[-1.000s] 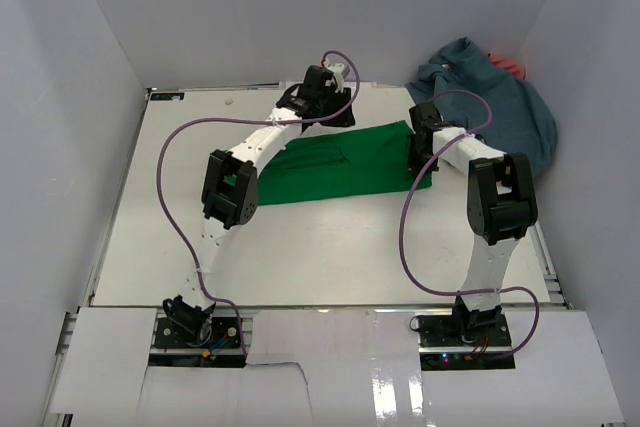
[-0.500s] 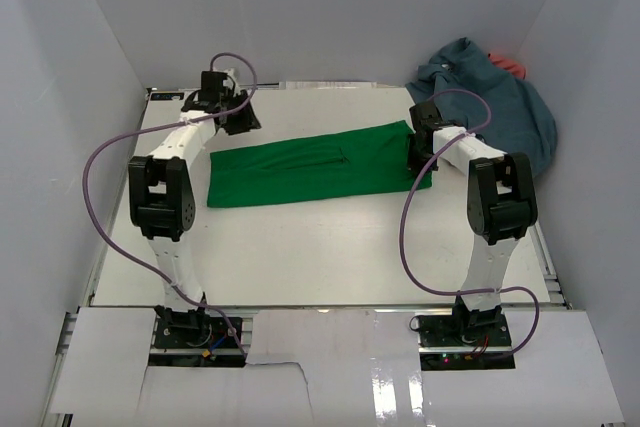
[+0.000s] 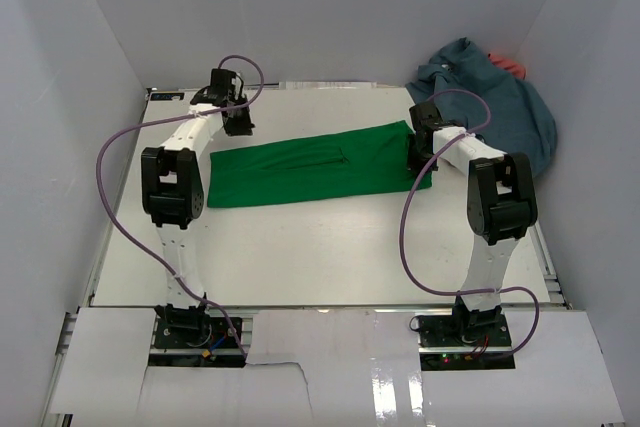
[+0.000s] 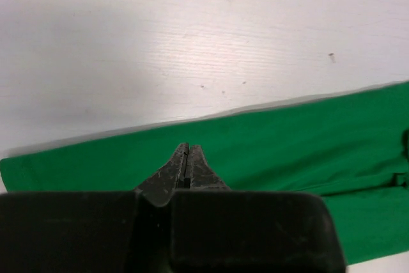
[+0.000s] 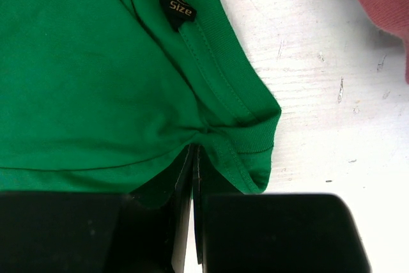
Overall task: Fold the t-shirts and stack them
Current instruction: Rotate the tshirt 90 degrees
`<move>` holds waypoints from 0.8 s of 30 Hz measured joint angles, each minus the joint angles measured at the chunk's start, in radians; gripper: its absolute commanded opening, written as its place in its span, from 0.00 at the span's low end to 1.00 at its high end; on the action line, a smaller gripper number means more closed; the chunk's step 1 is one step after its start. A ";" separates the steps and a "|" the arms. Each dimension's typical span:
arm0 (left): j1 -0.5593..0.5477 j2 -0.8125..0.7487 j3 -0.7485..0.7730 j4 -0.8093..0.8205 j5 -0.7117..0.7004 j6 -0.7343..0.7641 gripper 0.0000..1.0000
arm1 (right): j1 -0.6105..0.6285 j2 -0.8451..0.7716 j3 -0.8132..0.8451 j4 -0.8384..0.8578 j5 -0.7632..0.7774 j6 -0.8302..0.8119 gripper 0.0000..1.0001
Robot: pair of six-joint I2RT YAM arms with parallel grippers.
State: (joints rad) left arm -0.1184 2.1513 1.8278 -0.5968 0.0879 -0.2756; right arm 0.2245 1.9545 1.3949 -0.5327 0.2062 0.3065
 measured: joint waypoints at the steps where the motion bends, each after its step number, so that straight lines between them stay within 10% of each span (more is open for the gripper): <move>1: 0.000 0.010 0.004 -0.012 -0.008 0.001 0.00 | 0.000 0.000 0.000 0.000 0.000 0.000 0.08; 24: 0.006 0.049 -0.092 -0.115 -0.135 -0.019 0.00 | 0.000 0.035 0.027 -0.008 -0.004 0.000 0.08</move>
State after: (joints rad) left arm -0.1127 2.2002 1.7363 -0.7120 -0.0475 -0.2951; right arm 0.2249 1.9892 1.4220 -0.5407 0.2024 0.3061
